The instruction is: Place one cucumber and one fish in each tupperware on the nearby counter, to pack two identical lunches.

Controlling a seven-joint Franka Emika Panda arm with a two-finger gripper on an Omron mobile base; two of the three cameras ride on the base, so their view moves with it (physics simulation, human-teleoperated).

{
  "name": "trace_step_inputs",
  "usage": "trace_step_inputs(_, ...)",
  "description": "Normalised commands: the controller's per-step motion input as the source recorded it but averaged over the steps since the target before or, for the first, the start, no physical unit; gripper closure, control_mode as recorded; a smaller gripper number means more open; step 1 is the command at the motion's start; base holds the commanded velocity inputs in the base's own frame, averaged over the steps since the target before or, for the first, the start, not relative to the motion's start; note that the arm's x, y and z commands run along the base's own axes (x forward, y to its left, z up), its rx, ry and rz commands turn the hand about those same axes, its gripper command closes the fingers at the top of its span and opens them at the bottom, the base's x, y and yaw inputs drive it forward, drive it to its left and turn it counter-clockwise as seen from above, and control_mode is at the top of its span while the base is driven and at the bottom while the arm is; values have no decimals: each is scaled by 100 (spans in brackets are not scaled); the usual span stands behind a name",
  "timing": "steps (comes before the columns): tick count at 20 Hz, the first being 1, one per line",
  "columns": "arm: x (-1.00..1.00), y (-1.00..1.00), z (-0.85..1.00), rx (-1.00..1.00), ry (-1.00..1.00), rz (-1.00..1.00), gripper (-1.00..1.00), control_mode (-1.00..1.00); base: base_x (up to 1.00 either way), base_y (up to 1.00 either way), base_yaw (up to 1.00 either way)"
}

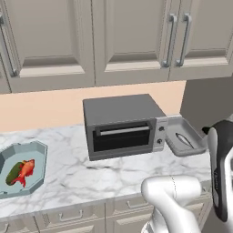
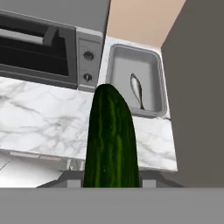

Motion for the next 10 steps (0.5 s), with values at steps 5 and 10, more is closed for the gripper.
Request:
trace_step_inputs(5,38,0,-40,4,10,12,100,-100,0,0,0)
trace_step_inputs(10,53,0,-10,8,17,6,100,-100,0,0,0)
